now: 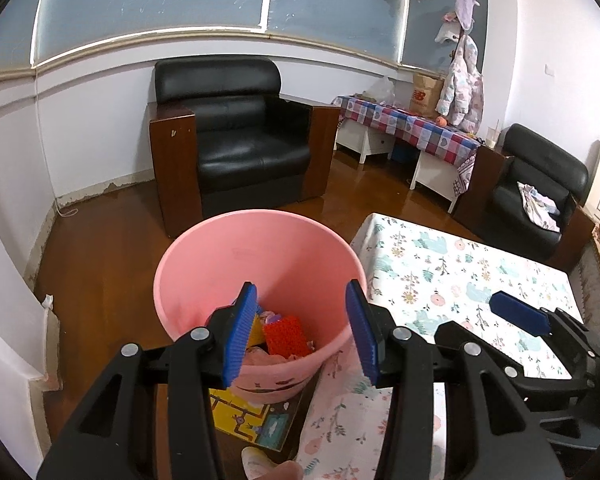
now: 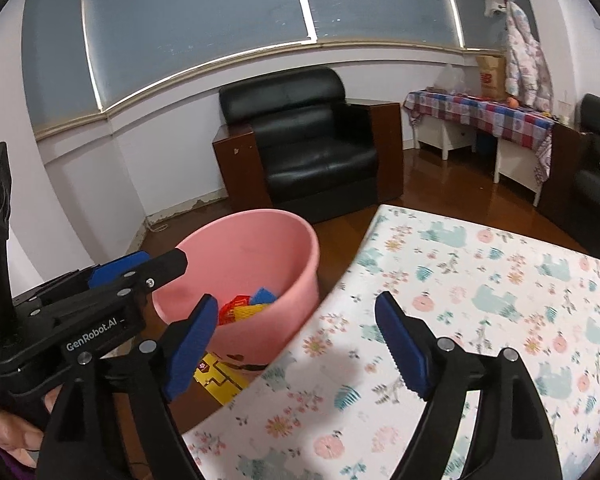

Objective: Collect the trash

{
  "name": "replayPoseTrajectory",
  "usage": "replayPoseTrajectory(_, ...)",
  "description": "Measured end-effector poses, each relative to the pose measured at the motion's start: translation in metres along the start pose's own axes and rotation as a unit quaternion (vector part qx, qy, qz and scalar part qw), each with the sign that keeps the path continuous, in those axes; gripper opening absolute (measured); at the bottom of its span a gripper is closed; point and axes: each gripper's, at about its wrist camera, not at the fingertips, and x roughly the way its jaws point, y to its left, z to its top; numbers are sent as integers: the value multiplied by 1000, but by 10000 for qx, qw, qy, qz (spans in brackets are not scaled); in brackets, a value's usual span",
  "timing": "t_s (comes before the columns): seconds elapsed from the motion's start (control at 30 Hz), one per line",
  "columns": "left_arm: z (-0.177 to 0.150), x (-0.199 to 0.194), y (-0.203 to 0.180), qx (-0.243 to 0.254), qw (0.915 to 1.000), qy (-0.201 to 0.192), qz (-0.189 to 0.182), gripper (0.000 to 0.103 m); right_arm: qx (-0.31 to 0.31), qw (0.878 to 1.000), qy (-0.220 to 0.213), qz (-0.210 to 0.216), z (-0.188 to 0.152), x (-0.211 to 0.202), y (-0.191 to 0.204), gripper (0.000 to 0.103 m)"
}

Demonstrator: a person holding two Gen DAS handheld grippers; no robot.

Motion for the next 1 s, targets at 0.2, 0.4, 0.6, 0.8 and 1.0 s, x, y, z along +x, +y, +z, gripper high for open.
replayPoseTrajectory(0.2,-6,-7,-21,150,9999,-22,7,47,213,9994,-198,-175,-8,-25,-18,86)
replayPoseTrajectory(0.4,-13,-11,-39,324,9994,-29,66,47,265,9987,-219,-366,-19,-43,-32,87)
replayPoseTrajectory(0.6,-18,-13,-55,473,9989,-12,67,47,334,9980,-205,-501,-27,-51,-44,88)
replayPoseTrajectory(0.8,-21,-14,-67,546,9985,-1,63,47,405,9971,-215,-608,-32,-57,-52,88)
replayPoseTrajectory(1.0,-23,-16,-74,587,9982,-22,89,47,454,9966,-240,-650,-31,-61,-57,88)
